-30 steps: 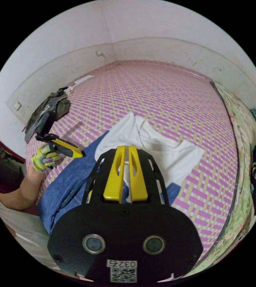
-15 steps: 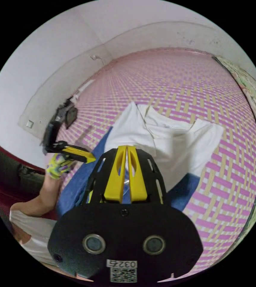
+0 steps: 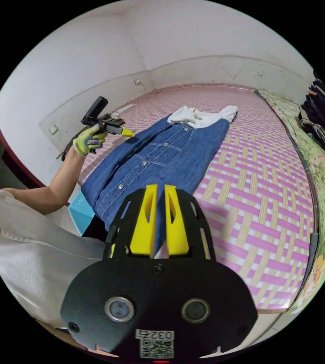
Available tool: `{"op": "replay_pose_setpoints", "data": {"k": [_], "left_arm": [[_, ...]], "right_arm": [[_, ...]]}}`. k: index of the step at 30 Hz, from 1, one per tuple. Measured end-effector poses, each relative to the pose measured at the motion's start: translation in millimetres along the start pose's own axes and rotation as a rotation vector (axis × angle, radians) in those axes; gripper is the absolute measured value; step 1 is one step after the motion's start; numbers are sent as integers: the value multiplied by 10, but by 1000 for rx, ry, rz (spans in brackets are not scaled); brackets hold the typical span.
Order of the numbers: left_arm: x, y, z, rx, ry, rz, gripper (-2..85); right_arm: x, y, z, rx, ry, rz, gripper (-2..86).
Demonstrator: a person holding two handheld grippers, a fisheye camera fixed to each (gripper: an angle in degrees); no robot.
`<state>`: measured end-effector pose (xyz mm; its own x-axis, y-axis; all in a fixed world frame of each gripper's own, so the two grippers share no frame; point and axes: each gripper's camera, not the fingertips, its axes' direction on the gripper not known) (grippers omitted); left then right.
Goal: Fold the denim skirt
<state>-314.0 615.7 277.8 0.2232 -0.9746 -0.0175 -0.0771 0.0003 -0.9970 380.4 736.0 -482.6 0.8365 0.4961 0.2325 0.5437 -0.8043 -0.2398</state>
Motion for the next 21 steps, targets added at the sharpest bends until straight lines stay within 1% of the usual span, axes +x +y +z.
{"op": "replay_pose_setpoints", "data": {"k": [2,3,5,7,10,15,21], "left_arm": [[272,583,164,-8,-44,17,40],[309,718,204,-5,-45,12,39],[379,1141,346,30,-39,-16,34],[379,1282,478,34,-28,-41,25],[410,1291,674,40,-132,-72,1],[467,1066,930,31,-186,-88,-8],[322,634,1086,34,-287,-117,-9]], "right_arm": [[-184,79,167,-44,18,-31,40],[-227,94,215,-58,33,-39,38],[-353,134,409,-107,134,-64,22],[-393,128,485,-105,149,-85,9],[-361,48,596,-124,142,-89,-5],[-210,-151,764,-145,92,-60,-10],[-18,-718,1103,-222,199,-94,-10]]}}
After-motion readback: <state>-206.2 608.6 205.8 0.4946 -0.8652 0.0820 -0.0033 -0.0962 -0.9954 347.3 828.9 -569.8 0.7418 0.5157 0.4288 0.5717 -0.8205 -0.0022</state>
